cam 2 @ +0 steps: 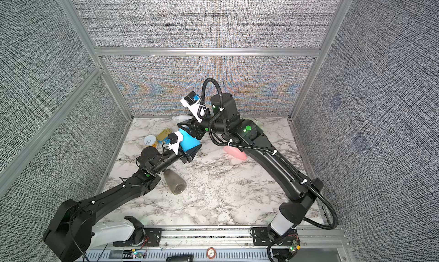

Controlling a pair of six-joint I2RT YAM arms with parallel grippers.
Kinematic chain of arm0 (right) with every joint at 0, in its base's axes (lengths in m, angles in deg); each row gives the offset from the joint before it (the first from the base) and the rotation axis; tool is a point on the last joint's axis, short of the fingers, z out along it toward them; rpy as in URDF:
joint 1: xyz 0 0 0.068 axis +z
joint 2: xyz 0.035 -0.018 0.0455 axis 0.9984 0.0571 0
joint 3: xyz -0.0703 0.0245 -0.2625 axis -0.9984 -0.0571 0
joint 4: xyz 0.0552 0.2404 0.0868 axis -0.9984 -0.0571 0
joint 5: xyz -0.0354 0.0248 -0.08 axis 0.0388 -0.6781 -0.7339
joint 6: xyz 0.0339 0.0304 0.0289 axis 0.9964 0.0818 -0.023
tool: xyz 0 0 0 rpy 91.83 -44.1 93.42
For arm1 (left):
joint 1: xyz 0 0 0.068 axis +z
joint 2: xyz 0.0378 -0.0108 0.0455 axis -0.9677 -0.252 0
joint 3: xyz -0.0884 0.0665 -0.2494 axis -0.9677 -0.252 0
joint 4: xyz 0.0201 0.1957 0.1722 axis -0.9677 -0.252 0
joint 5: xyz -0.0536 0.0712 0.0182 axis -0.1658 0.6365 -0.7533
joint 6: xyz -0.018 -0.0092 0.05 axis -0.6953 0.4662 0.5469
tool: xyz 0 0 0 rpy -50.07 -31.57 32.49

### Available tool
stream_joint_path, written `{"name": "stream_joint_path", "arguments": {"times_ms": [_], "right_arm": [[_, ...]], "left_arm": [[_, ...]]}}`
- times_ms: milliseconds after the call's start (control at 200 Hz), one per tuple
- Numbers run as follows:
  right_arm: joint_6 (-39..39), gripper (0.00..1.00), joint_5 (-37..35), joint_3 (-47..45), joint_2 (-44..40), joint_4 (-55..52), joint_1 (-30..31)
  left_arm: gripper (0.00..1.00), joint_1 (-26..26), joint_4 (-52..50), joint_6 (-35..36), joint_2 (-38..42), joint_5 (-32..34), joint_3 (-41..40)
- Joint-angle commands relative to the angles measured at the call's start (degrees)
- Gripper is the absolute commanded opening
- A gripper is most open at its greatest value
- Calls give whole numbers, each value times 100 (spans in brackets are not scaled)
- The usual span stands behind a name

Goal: Attach spray nozzles to spray bottles
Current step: Screw the spray nozzle on the spray bottle.

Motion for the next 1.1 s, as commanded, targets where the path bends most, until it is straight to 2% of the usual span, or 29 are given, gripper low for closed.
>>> {"name": "stream_joint_path", "arguments": {"times_ms": [0, 425, 625, 730, 905, 1096], "right_arm": [[-28, 40, 116, -35, 13, -28, 12], [39, 25, 226, -376, -62, 160, 21], [347, 19, 41, -602, -95, 319, 36], [555, 17, -539, -695, -56, 267, 186], [798, 10, -1933, -794, 47, 184, 708], [1275, 8, -3916, -726, 219, 273, 1379]], "left_arm": [[67, -4, 21, 27, -16, -72, 42], [67, -4, 19, 45, -25, -54, 45], [67, -4, 6, 100, 44, 130, 32], [67, -4, -104, 181, 98, 431, 69], [67, -6, -248, 358, 168, 1089, 111], [66, -4, -201, 441, 262, 1588, 61]]}}
